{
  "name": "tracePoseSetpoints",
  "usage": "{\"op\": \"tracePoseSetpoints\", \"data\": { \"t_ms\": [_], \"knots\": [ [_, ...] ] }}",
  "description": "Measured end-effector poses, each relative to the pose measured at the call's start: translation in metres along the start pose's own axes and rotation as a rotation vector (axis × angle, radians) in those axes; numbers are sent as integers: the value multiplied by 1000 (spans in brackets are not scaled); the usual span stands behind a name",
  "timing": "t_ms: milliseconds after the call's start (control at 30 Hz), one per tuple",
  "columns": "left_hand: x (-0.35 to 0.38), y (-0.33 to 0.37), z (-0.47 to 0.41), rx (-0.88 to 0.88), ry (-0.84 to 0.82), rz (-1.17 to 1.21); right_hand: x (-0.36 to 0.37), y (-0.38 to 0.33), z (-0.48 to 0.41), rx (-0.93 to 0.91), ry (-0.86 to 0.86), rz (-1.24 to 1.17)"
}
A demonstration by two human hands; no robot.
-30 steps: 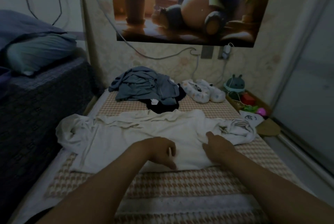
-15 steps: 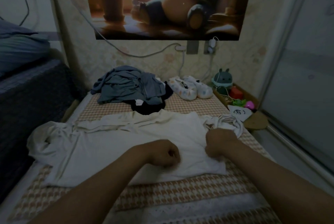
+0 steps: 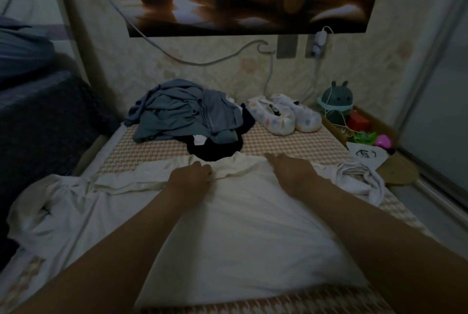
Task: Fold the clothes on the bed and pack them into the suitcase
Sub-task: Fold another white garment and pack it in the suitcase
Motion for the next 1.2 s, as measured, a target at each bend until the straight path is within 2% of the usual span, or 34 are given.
{"op": "tracePoseSetpoints", "data": {
  "t_ms": [100,167,233,367,433,500,533,600,633,700,800,833,900,967,1033,1100,1133,1200],
  "knots": [
    [-2,-7,-18,-23,63,47,8,18,-13,11,52,28],
    [-19,-14,-28,-35,210,162,1,33,-18,56,115,-36],
    [-30,-16,-37,-51,301,203,-8,49,-19,137,160,-1],
    [-10,-17,-44,-54,242,302,-19,54,-11,228,207,255],
    [2,-21,-38,5,252,345,-26,37,-11,176,278,322],
    [-5,-32,-28,38,344,341,-29,2,-16,-43,360,245],
    [-11,-39,-23,37,371,327,-26,-19,-18,-166,333,157],
    [-21,-54,-14,27,349,276,-8,-53,-23,-268,184,47],
    [-23,-63,-7,36,341,244,7,-63,-25,-238,59,65],
    [-22,-80,9,82,302,176,21,-76,-32,-147,-40,242],
    [-3,-106,33,133,165,114,10,-112,-43,-148,31,349],
    [5,-113,41,137,91,94,5,-130,-47,-193,84,301],
    [10,-127,51,142,83,138,2,-166,-54,-314,142,104],
    [14,-145,58,82,103,125,13,-200,-58,-401,70,-120],
    [12,-154,60,38,125,134,32,-229,-60,-447,-45,-230],
    [1,-169,61,-90,195,194,45,-251,-62,-491,-53,-259],
    [0,-177,59,-142,222,132,49,-258,-64,-504,-26,-269],
    [-14,-206,61,-333,376,190,59,-261,-71,-455,-35,-242]
  ]
}}
Point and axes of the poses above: each hand's wrist, its own z-axis away from the middle knuckle, its own x-axis out of the palm, y = z × x, the point moved 10 cm from there along -z, towards the middle knuckle, and after that the axes turned 6 degrees about -z, right-handed, at the moved point
